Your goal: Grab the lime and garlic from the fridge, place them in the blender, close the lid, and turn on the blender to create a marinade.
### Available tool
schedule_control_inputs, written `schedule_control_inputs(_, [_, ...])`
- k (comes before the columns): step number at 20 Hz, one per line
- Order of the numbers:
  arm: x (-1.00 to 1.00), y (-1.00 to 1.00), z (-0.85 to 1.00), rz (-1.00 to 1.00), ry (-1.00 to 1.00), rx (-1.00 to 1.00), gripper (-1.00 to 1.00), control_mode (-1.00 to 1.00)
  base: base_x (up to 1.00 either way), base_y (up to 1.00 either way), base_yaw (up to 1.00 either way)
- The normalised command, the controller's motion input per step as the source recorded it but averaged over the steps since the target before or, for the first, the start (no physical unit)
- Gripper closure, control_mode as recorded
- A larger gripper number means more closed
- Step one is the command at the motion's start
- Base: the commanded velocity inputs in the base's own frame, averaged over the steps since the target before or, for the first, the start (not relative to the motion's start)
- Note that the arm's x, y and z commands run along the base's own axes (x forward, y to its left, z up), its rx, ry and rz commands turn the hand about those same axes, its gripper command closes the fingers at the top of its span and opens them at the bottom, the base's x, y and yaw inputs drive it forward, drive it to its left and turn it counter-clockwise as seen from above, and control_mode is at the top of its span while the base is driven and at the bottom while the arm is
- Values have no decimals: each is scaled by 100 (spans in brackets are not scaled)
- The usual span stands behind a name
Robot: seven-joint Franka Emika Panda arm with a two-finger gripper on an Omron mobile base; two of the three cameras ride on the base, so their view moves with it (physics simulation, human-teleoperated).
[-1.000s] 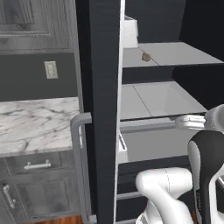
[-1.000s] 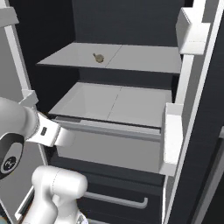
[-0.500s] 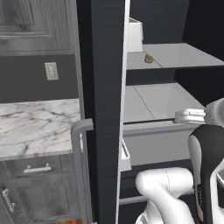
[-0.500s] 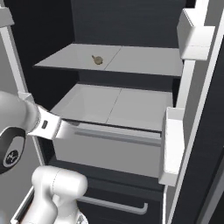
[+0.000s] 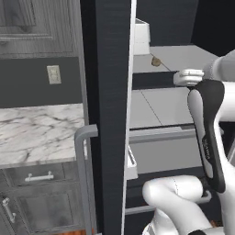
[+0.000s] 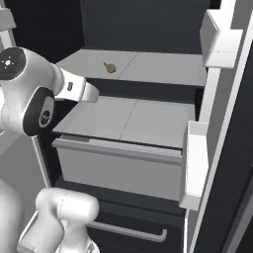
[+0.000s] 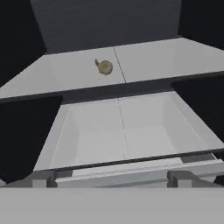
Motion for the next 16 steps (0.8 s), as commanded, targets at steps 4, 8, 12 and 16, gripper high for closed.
schedule_control_inputs(4, [61,0,21,12,0,-6,-100,-100,0,0,0])
schedule_control_inputs(8, [67,0,19,5,0,-5,-100,-100,0,0,0])
schedule_control_inputs(12, [88,0,5,0,13,-2,-100,-100,0,0,0])
schedule_control_inputs(16, [95,0,-20,0,19,0,-100,-100,0,0,0])
